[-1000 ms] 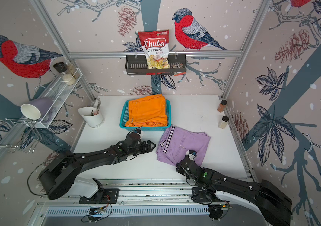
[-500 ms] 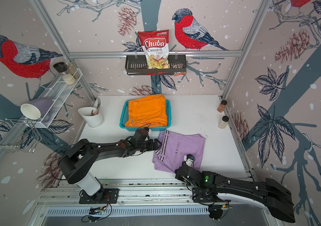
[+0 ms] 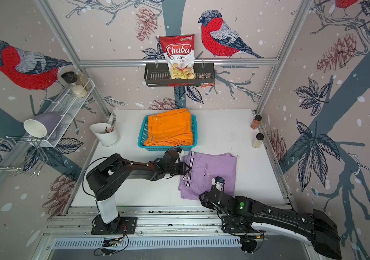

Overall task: Put the folded long pants in the basket
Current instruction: Move the long pant to the center of the board, then pick up the long pant at the center of the board.

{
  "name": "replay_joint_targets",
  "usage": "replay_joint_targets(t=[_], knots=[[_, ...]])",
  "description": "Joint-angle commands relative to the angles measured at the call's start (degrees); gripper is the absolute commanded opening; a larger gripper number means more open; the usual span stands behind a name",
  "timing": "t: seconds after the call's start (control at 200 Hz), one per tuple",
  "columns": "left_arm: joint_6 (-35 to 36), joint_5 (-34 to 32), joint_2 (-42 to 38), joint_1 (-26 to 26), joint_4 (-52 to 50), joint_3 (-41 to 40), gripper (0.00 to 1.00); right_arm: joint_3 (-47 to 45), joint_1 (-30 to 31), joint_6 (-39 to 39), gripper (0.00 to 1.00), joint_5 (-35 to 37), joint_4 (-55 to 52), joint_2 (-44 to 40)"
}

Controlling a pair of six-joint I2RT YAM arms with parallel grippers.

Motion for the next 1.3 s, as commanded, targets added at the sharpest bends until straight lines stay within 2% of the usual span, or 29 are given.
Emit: replay_joint_targets(t=[0.0, 0.09, 0.255, 0.355, 0.45, 0.565, 0.715, 0.81, 0.895, 1.17, 1.296], knots=[[-0.53, -1.84, -0.65, -0.07, -7.66, -0.93, 0.0, 3.85, -0.08, -4.99, 0.68, 0.0, -5.29, -3.16], [-0.86, -3.11, -3.53, 0.32, -7.82, -3.11, 0.0, 7.59, -0.12, -6.96, 0.72, 1.36, -8.49, -7.67], [-0.43, -6.18, -12.38, 2.1, -9.01, -9.17, 0.0, 11.56, -1.05, -7.69, 0.74, 9.21, -13.86, -16.04], [0.78, -5.23, -16.76, 4.11, -9.97, -12.23, 0.0, 12.71, -3.07, -8.43, 0.76, 11.35, -15.77, -16.88], [1.59, -4.12, -20.3, 5.96, -10.92, -14.69, 0.0, 12.62, -5.89, -8.71, 0.79, 10.37, -15.8, -15.25], [3.01, -4.9, -25.5, 7.81, -12.35, -17.58, 0.0, 10.0, -12.57, -10.79, 0.79, 3.28, -11.19, -11.79], [4.59, -4.65, -31.16, 11.27, -14.63, -20.64, 0.0, 7.48, -27.35, -17.96, 0.79, -9.22, -3.6, -3.92], [5.42, -4.62, -33.03, 12.46, -15.79, -21.45, 0.0, 5.9, -35.14, -21.78, 0.82, -15.02, 1.75, 0.05], [5.56, -4.48, -33.01, 12.77, -15.74, -21.51, 0.0, 4.31, -39.69, -23.53, 0.83, -20.19, 7.6, 4.23], [5.63, -3.13, -30.31, 13.68, -14.07, -21.55, 0.0, 5.28, -41.17, -25.85, 0.86, -26.57, 19.69, 23.12], [5.52, -2.4, -30.01, 14.05, -13.48, -21.81, 0.0, 6.5, -40.97, -26.49, 0.81, -28.38, 23.69, 30.42]])
